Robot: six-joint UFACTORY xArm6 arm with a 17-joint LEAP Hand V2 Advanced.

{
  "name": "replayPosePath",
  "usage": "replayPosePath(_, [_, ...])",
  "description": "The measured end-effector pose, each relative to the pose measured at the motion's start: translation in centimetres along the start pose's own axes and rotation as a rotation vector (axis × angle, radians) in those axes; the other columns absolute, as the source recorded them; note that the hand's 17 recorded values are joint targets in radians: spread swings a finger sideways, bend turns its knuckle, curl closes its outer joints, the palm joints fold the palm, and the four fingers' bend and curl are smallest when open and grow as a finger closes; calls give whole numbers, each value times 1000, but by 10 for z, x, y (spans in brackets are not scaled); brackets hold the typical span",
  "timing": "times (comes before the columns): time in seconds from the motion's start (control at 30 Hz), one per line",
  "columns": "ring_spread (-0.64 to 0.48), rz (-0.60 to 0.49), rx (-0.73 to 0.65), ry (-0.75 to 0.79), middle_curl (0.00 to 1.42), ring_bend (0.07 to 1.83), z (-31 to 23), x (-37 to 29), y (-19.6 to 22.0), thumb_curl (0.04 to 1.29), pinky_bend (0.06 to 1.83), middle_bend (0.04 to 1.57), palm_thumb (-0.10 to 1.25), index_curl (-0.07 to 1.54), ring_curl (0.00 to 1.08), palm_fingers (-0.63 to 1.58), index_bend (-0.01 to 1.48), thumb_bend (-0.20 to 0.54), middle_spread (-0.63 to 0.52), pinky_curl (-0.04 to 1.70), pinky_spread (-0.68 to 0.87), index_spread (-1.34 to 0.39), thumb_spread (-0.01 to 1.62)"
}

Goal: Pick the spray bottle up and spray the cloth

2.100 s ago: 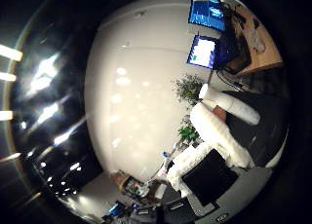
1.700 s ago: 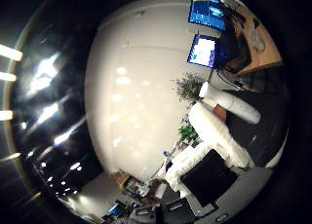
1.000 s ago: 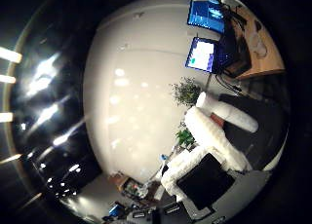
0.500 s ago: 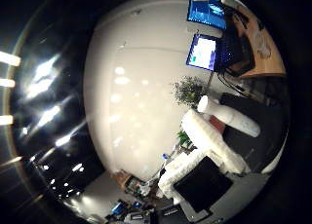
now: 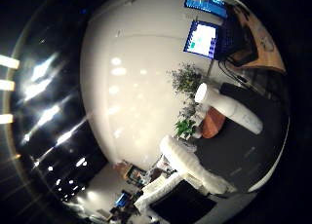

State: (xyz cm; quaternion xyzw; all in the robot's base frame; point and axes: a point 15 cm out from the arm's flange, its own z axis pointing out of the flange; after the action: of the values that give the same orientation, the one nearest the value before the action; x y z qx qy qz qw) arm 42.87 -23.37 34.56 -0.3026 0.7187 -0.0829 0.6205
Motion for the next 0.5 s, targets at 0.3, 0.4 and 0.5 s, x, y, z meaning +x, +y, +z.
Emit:
replayPosePath(0.3, [178,-12,-9,5,331,403,12,4,2,307,467,189,625,308,268,127,170,-18,185,288,427,-164,1097])
replayPosePath(0.4, [166,-12,-20,7,329,404,20,7,6,307,459,189,630,311,267,135,169,-19,183,286,429,-166,1102])
replayPosePath(0.5, [164,-5,-32,3,329,406,27,7,10,307,455,190,632,311,267,138,168,-20,183,286,430,-166,1104])
